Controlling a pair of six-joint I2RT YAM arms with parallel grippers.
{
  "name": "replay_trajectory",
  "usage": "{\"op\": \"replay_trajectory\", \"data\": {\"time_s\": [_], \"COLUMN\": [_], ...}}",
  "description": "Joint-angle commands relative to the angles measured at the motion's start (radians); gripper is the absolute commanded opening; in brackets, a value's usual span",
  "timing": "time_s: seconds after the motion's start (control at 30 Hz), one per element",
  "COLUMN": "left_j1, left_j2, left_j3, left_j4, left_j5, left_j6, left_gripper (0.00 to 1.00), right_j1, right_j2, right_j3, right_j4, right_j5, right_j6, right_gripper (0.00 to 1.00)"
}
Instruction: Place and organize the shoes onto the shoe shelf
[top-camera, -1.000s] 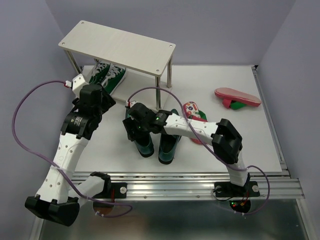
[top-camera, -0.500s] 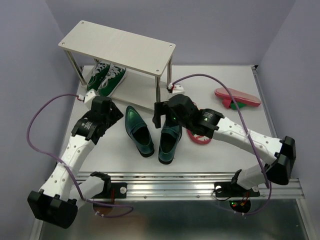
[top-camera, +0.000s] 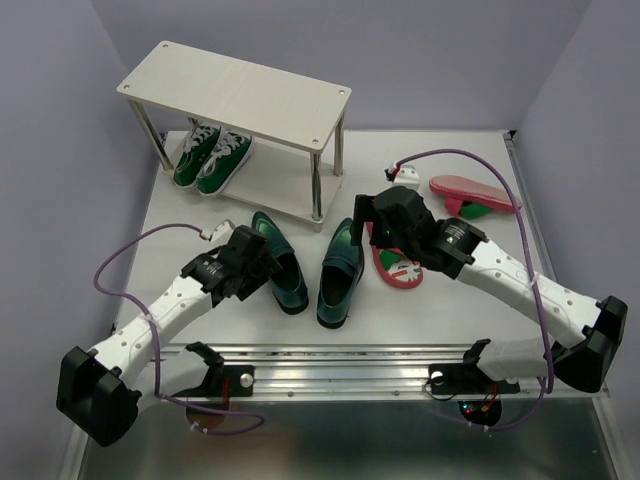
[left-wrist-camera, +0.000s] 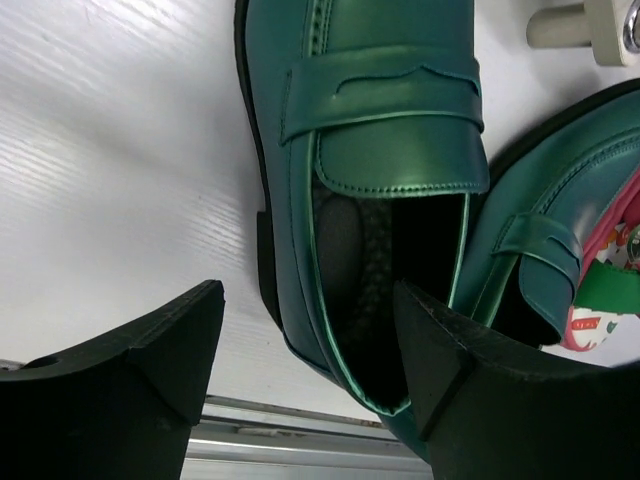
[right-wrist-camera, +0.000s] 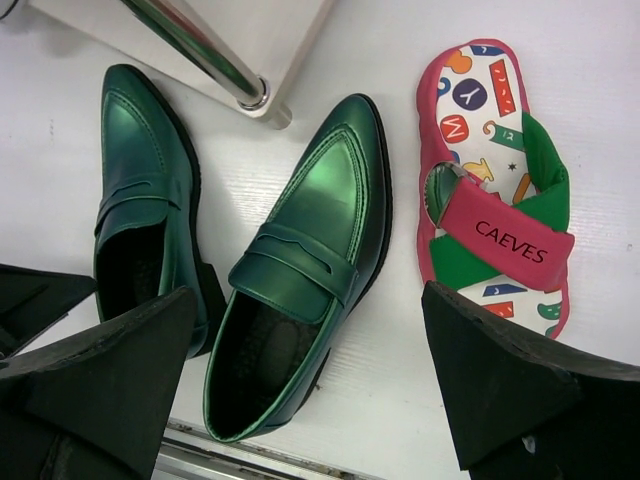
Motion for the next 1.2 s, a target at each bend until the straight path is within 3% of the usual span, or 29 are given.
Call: {"op": "replay_trajectory", "data": {"time_s": [0.0,0.3,0.57,0.6,0.63,0.7,0.73,0.97,1.17], "left_j1": [-0.032,-0.076,-0.104,-0.104,-0.104,-0.104,-0.104,-0.090,-0.087], "left_j2": [-0.006,0.049,0.101,0.098,0.092,0.066,0.055,-0.019,0.007], "left_j3": [-0.032,-0.061,-0.077,-0.071,-0.063,-0.025,-0.011,0.199,0.346], "left_j4": [0.025,0.067,0.082,0.064,0.048,-0.017,-0.042,-0.254,-0.396], "left_j5": [0.019,0.041,0.033,0.019,0.009,-0.057,-0.080,-0.280,-0.399], "left_j6": [-0.091,-0.123,-0.134,-0.135,-0.137,-0.137,-0.135,-0.071,-0.005], "left_gripper": [0.77,0.71,0.54,0.50,0.34,0.16,0.00,0.00,0.00], "right_j1": [-0.004,-0.004,-0.004,-0.004,-0.004,-0.004,-0.004,-0.004,-0.004], "right_j2": [0.002,0.016,0.011,0.011,0.010,0.007,0.005,0.003,-0.004], "right_j3": [-0.016,-0.016,-0.023,-0.023,-0.022,-0.020,-0.020,-0.016,-0.019], "right_j4": [-0.007,-0.007,-0.009,-0.009,-0.009,-0.009,-0.009,-0.009,-0.009], "right_j5": [0.031,0.036,0.041,0.042,0.042,0.044,0.045,0.050,0.051], "right_j6": [0.018,0.023,0.026,0.026,0.025,0.025,0.025,0.018,0.018], "right_gripper": [1.00,1.00,1.00,1.00,1.00,1.00,1.00,1.00,1.00]}}
